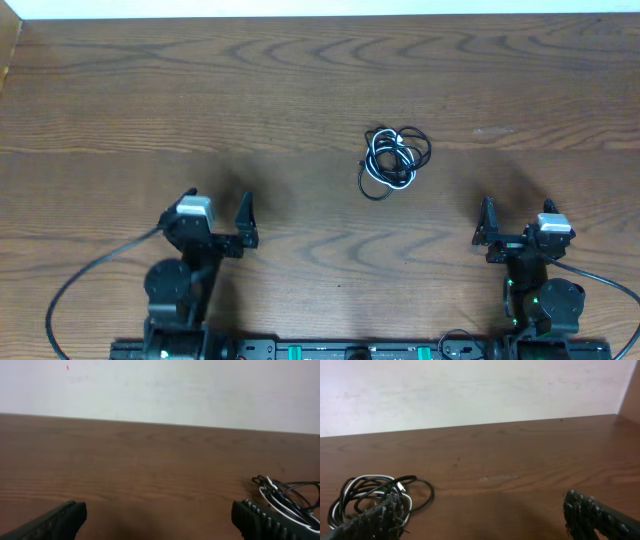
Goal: Untangle cables
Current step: 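Raise the left arm and swing its gripper toward the cable bundle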
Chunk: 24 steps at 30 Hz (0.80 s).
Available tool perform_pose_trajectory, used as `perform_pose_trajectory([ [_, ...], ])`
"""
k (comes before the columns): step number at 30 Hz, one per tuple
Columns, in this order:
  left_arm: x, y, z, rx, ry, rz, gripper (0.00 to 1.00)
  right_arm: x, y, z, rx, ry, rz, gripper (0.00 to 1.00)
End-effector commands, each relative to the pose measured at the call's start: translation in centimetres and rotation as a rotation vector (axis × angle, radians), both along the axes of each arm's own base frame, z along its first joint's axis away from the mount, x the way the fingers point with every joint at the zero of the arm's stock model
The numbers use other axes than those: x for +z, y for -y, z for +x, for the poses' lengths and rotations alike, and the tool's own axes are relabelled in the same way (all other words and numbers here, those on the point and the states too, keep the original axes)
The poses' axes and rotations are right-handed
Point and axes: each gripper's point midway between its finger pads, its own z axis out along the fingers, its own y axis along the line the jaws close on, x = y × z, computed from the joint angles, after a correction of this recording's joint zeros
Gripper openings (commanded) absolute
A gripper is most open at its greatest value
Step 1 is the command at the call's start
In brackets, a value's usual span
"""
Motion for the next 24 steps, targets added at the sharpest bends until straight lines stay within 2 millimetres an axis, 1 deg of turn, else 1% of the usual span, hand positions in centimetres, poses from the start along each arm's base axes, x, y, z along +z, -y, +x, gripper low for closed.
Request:
perform_pose_trajectory([
  [1, 2.0, 0.3, 1.0, -0.013, -0.059, -0.016, 0.98, -0.2, 0.0, 0.0, -0.006, -0.003, 0.012, 0.99],
  [8, 2.7, 0.7, 2.5, -0.025, -0.233, -0.011, 0.98, -0.2, 0.0, 0.0, -0.006, -0.003, 0.012, 0.99],
  [13, 3.5, 2.0, 2.9, -0.096, -0.24, -0.032, 0.98, -0.2, 0.0, 0.0, -0.006, -0.003, 0.012, 0.99],
  [21, 2.9, 2.0, 2.9, -0.097, -0.261, -0.032, 0.98, -0.2, 0.0, 0.0, -0.006, -0.003, 0.012, 0.99],
  [24, 3.0, 2.9, 2.6, -0.151, -0.262, -0.049, 0.98, -0.2, 0.0, 0.0, -0.006, -0.003, 0.012, 0.99],
])
